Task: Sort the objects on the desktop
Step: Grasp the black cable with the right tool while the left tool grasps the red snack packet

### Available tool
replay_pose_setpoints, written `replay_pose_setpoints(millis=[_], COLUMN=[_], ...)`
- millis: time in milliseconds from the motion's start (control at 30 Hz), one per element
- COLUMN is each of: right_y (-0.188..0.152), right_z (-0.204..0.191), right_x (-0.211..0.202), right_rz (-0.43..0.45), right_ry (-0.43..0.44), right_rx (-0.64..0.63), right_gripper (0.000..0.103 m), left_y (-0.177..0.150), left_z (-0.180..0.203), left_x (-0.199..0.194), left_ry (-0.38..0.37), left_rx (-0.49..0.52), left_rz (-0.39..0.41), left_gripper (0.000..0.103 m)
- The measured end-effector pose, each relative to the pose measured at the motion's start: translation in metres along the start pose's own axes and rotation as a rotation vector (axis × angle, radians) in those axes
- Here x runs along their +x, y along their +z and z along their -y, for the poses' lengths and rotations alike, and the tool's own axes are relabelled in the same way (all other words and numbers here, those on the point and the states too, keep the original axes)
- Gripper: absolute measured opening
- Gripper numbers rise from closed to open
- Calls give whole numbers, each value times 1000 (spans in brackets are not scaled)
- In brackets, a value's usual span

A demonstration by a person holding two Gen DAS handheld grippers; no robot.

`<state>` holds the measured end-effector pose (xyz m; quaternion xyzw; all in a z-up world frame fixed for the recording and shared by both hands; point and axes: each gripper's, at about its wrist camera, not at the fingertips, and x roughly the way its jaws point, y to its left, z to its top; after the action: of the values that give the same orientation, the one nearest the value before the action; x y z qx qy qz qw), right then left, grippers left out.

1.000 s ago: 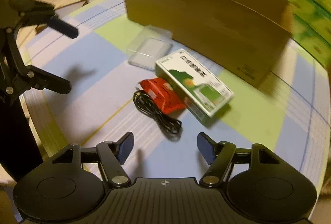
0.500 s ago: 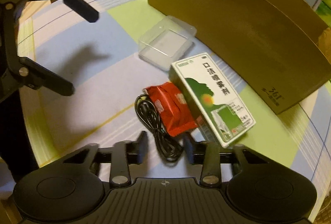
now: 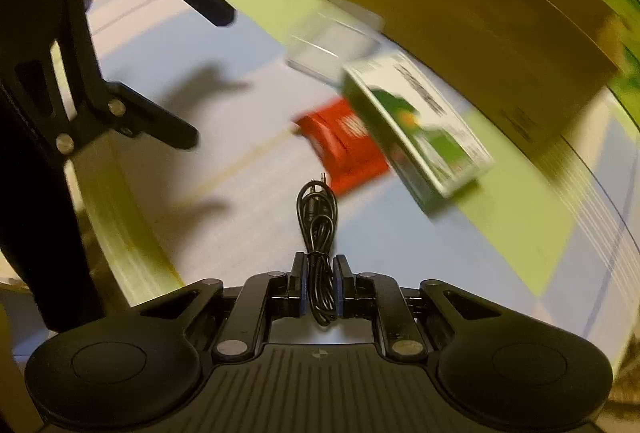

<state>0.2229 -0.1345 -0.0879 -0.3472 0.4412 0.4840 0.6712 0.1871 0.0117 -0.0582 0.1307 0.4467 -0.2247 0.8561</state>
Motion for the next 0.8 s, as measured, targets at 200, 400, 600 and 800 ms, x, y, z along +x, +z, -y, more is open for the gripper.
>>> replay_pose_setpoints(millis=[200,400,600,800], right_y=[-21,-28,-34,-34], right_z=[30,48,53,55], right_x=[-9,-15,-13,-10], right_rz=[-6,13,37,49], right_ry=[-99,-128,-127,-123], right_rx=[132,208,244,269], right_gripper=[9,9,9,9], left_y=[18,31,33,31], left_z=[9,10,21,24], left_x=[16,48,76,89], left_ry=[3,39,108,156], left_rx=[-32,-209,-321,-409], left_rz=[1,6,9,45], left_gripper=[92,92,87,85])
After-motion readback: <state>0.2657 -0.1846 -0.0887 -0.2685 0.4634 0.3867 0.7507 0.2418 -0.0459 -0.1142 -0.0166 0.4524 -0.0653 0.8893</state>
